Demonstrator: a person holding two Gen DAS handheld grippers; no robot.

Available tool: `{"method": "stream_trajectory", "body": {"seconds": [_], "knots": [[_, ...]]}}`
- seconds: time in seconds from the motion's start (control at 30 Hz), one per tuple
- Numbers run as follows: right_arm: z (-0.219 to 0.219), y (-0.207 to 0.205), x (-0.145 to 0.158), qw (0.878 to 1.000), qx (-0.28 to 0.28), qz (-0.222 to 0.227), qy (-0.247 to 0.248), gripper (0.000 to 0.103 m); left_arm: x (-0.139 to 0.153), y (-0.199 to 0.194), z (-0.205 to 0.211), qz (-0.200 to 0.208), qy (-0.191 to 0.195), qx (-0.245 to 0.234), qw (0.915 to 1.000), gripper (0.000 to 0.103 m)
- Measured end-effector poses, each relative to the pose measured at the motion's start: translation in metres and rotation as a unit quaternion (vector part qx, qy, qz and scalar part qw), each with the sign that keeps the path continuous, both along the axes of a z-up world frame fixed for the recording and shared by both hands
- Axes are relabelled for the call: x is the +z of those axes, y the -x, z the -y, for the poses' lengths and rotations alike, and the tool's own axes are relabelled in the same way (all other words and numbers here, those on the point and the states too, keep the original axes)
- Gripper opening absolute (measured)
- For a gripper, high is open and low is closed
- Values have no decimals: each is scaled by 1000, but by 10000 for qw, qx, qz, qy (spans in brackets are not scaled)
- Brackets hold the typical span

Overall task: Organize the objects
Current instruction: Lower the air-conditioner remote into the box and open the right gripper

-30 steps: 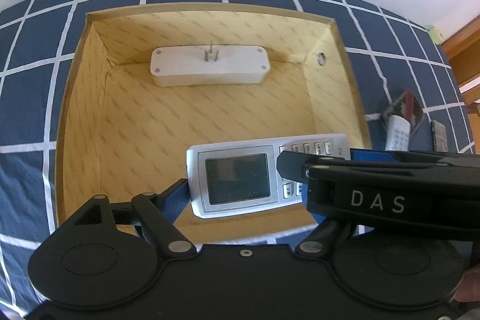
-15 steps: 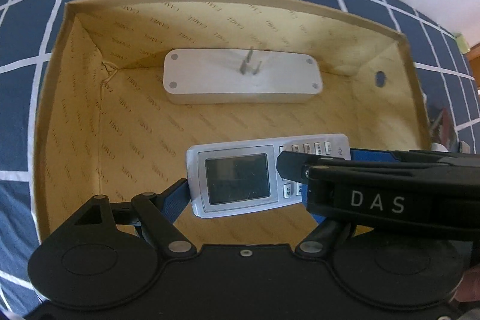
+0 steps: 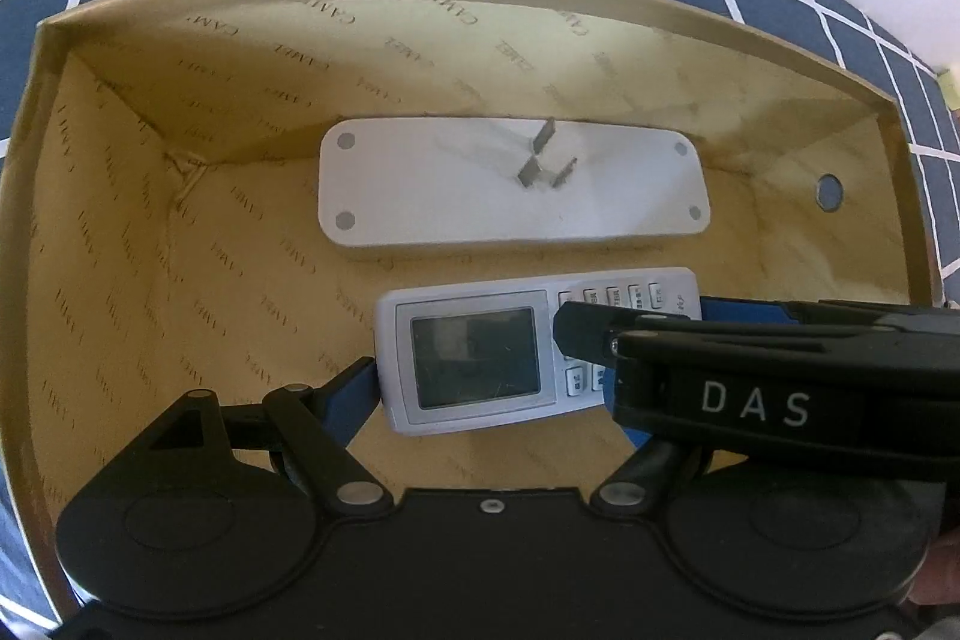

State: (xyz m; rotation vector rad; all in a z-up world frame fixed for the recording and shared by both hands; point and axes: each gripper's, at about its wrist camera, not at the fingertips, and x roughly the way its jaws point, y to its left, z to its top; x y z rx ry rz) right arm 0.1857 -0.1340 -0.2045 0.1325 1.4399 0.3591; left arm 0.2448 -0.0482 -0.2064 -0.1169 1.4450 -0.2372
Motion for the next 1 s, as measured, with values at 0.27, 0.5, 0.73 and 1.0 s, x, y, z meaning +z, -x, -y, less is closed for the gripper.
{"method": "stream_trajectory", "body": {"seconds": [0.27, 0.5, 0.73, 1.0], "knots": [[0, -10, -9, 10000, -16, -50, 2, 68, -6, -8, -1, -38, 17, -30, 10000, 80], [0, -15, -10, 10000, -15, -79, 7, 69, -6, -11, -2, -84, 43, -5, 10000, 80], [3, -13, -9, 9999, -36, -69, 75, 70, 0, -7, -1, -43, -22, 64, 10000, 81], [14, -7, 7, 9999, -97, 92, 67, 81, 20, 4, 3, 115, -96, 138, 9998, 83]]}}
